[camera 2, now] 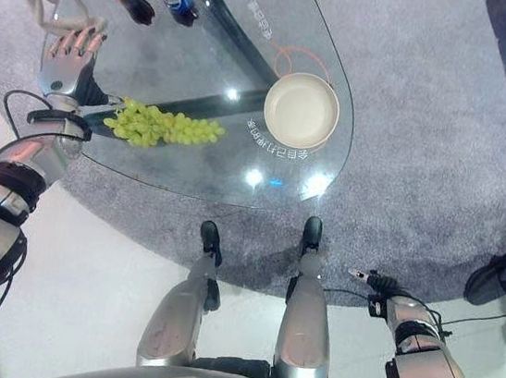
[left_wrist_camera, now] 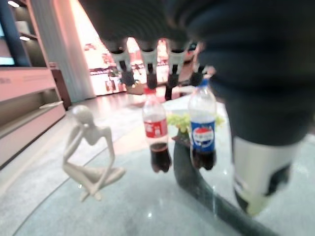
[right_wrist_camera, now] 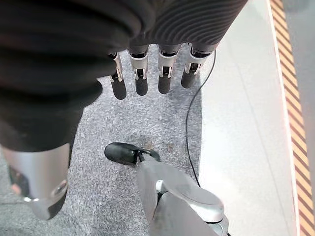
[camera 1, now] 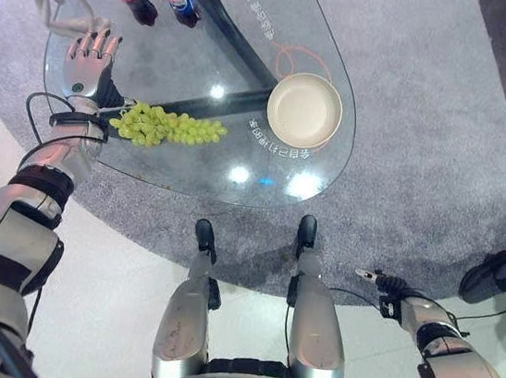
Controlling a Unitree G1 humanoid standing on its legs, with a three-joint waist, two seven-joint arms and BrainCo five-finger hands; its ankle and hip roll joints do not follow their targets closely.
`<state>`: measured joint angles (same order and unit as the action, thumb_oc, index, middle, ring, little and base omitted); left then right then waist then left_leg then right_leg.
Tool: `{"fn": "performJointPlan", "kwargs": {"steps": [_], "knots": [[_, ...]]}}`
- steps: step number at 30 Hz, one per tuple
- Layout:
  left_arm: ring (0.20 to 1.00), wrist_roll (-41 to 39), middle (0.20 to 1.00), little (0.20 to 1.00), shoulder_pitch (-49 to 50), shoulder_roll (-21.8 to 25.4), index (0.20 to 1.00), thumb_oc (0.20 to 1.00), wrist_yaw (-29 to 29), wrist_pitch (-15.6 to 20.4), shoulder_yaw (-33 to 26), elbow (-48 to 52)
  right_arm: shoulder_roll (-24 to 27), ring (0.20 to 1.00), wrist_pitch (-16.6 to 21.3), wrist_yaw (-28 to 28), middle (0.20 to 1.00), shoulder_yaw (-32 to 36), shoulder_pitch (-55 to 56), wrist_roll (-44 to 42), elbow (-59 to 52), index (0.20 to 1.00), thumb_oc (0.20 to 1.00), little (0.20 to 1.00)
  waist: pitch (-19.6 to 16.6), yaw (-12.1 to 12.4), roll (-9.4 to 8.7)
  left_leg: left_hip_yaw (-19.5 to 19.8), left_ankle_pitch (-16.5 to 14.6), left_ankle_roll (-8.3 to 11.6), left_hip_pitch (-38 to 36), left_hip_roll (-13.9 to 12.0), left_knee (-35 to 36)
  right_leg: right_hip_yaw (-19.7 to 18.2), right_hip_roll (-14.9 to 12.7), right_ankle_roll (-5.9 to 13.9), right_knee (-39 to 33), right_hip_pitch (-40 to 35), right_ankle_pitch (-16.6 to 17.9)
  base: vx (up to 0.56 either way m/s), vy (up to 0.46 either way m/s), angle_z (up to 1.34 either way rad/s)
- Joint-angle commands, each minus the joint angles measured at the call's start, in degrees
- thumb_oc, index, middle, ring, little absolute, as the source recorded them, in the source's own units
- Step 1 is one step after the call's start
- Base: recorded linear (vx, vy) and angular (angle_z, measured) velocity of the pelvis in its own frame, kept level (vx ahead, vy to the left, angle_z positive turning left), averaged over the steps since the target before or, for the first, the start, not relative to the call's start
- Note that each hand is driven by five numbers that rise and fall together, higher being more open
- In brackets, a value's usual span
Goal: Pick up fruits into the plate
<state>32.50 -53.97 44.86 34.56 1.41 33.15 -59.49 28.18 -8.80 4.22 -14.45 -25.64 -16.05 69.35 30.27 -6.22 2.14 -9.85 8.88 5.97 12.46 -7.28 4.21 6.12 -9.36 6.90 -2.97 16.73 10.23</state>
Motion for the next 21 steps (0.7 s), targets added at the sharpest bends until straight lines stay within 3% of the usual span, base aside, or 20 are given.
{"fn": "performJointPlan", "kwargs": {"steps": [1,10,15,21], "knots": [[1.0,3.1,1.0,1.0,-4.2,3.4,1.0,1.0,0.7,-2.3,0.9,-3.9,2.2,1.0,-0.9,-0.4,1.0,-1.4,1.1,-3.8,1.2,1.0,1.0,1.0,-0.5,-0.4,-1.72,0.5,-8.3,-2.69,7.6,6.0,-9.9,-0.5,2.9,-1.67,11.7,6.4,-9.1,-0.02,0.012,-0.03],[1.0,7.4,1.0,1.0,-5.6,1.5,1.0,1.0,-4.4,-8.2,4.1,-9.6,2.9,1.0,0.0,-1.2,1.0,-1.3,0.1,-5.5,0.1,1.0,1.0,1.0,-0.5,-1.9,-2.78,-0.7,-9.2,-2.98,15.3,6.0,-15.1,-1.1,3.5,-2.11,15.0,13.9,-9.0,0.0,0.006,-0.03],[1.0,7.5,1.0,1.0,-5.7,1.3,1.0,1.0,-2.4,-11.5,3.9,-10.9,3.4,1.0,0.7,-1.0,1.0,-1.2,0.3,-5.6,-0.3,1.0,1.0,1.0,-0.5,-2.2,-2.98,-1.2,-9.9,-2.95,18.7,5.7,-17.5,-1.0,3.8,-2.39,17.2,17.3,-9.6,0.0,0.0,0.0],[1.0,7.1,1.0,1.0,-5.4,1.4,1.0,1.0,-1.9,-12.5,3.4,-11.6,3.6,1.0,1.9,-1.1,1.0,-1.3,0.9,-6.2,-1.2,1.0,1.0,1.0,-0.5,-2.3,-3.08,-1.0,-10.3,-3.04,22.8,5.6,-20.2,-1.0,4.4,-2.94,19.9,21.2,-10.5,0.0,-0.004,0.02]]}}
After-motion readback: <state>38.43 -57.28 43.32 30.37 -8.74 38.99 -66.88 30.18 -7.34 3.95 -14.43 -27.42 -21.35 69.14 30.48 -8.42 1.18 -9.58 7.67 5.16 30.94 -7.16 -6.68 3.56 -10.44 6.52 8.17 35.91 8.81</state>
